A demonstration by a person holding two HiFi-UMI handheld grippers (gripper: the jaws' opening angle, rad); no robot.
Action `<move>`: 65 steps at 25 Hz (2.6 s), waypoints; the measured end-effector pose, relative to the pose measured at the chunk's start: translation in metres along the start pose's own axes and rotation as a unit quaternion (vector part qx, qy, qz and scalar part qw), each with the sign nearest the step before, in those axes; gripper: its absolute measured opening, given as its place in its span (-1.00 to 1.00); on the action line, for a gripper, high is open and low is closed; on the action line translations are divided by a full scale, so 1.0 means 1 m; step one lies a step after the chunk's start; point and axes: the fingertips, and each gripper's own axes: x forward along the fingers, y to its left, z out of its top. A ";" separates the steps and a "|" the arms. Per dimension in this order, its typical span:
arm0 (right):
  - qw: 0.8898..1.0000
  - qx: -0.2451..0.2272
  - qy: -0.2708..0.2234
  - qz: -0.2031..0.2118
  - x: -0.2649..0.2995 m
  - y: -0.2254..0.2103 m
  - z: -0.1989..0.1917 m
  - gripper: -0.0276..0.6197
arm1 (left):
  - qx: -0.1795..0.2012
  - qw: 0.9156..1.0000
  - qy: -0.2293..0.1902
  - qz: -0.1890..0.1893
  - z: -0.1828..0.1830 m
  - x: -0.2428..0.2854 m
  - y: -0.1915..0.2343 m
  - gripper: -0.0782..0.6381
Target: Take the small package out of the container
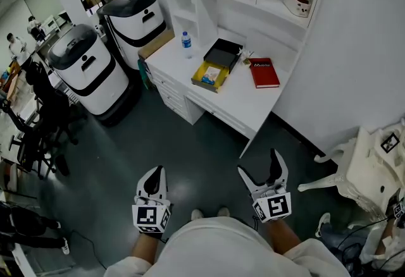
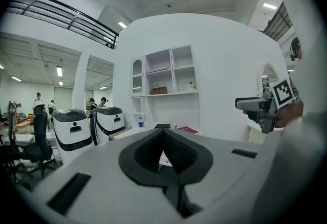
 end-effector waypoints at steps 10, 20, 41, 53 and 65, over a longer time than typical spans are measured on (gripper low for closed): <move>1.000 0.000 0.001 0.023 0.012 -0.013 -0.011 0.45 | 0.003 0.999 0.018 0.027 -0.016 0.002 0.001 -0.76; 1.000 -0.008 0.006 0.018 0.073 -0.026 -0.026 0.45 | -0.014 1.000 0.019 0.021 -0.034 0.060 0.037 -0.76; 0.997 -0.006 0.051 -0.064 0.333 -0.057 -0.056 0.45 | -0.033 0.998 0.027 -0.036 -0.015 0.277 0.221 -0.76; 0.987 0.016 0.121 -0.107 0.445 -0.073 -0.132 0.45 | -0.040 0.997 0.052 -0.033 -0.031 0.326 0.291 -0.76; 0.971 0.029 0.206 -0.115 0.524 -0.111 -0.232 0.45 | -0.041 0.996 0.074 0.033 -0.032 0.364 0.340 -0.76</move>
